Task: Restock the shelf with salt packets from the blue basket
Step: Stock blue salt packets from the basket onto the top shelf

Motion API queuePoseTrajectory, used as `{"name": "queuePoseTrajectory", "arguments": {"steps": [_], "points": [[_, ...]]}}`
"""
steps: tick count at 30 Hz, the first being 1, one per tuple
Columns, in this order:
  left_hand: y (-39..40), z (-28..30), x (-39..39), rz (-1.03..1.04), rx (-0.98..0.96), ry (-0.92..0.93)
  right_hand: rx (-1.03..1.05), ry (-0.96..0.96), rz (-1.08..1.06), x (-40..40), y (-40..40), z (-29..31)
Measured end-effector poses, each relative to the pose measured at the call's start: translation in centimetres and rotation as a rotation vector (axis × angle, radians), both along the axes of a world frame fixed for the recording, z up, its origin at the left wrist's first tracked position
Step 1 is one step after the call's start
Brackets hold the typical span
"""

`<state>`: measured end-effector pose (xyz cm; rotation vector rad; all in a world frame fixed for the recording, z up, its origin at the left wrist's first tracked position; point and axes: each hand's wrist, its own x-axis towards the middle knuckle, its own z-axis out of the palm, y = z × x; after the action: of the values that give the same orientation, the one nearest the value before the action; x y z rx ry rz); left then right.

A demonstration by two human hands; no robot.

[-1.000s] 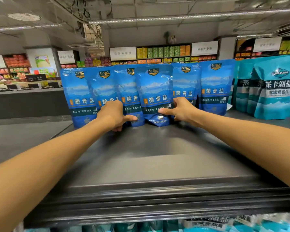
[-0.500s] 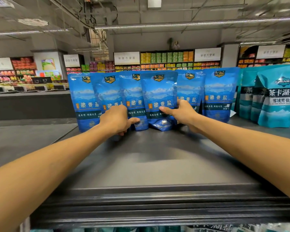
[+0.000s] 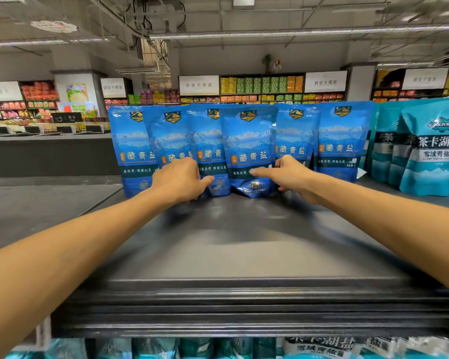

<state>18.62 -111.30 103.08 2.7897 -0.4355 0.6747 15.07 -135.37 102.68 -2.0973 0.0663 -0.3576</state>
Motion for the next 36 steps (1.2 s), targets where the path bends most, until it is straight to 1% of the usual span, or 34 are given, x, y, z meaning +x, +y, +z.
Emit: {"name": "queuePoseTrajectory", "arguments": {"steps": [2,5,7,8,10,12,14,15,18,19,22,25,28,30,32,34,36], "points": [[0.4,-0.2,0.0,0.007,-0.005,-0.010,-0.067,0.077,-0.026,-0.9,-0.1,0.0],[1.0,-0.9,-0.6,-0.058,-0.096,0.009,-0.149,0.120,-0.050,-2.9,-0.1,-0.4],[1.0,-1.2,-1.4,-0.085,-0.140,0.024,-0.233,0.066,-0.066,-4.6,0.6,-0.8],[0.9,-1.3,-2.0,-0.104,-0.163,0.044,-0.272,0.008,-0.069,-5.7,1.2,-0.8],[0.7,-1.1,-3.5,-0.159,-0.241,0.086,-0.284,-0.100,-0.035,-8.0,2.6,-0.5],[0.7,-0.4,-5.6,-0.227,-0.376,0.140,-0.267,-0.164,0.030,-10.5,4.0,0.2],[1.3,0.1,-8.1,-0.263,-0.467,0.148,-0.198,-0.208,0.099,-13.1,5.2,0.7],[1.7,0.2,-9.4,-0.260,-0.479,0.118,-0.131,-0.230,0.146,-14.5,5.9,0.8],[3.4,-0.2,-13.7,-0.201,-0.453,-0.081,0.136,-0.295,0.365,-18.6,7.9,0.5],[4.0,-0.5,-15.2,-0.205,-0.477,-0.129,0.204,-0.314,0.431,-19.8,8.6,0.0],[5.7,-2.0,-19.3,-0.294,-0.696,-0.139,0.358,-0.315,0.583,-22.4,11.1,-2.5],[7.6,-5.4,-23.5,-0.366,-0.849,-0.137,0.549,-0.238,0.645,-23.9,14.2,-6.4],[9.9,-10.1,-27.2,-0.326,-0.994,-0.155,0.598,-0.212,0.695,-25.1,17.2,-11.1],[11.6,-13.8,-29.1,-0.247,-1.106,-0.125,0.575,-0.187,0.701,-25.9,18.7,-14.0],[13.4,-18.3,-30.7,-0.128,-1.204,-0.051,0.506,-0.131,0.696,-26.7,20.1,-17.0],[15.1,-23.1,-32.8,0.021,-1.255,0.017,0.475,-0.009,0.706,-27.6,20.9,-20.0],[16.5,-27.7,-35.3,0.172,-1.285,0.089,0.492,0.127,0.718,-28.3,21.2,-23.1]]}}
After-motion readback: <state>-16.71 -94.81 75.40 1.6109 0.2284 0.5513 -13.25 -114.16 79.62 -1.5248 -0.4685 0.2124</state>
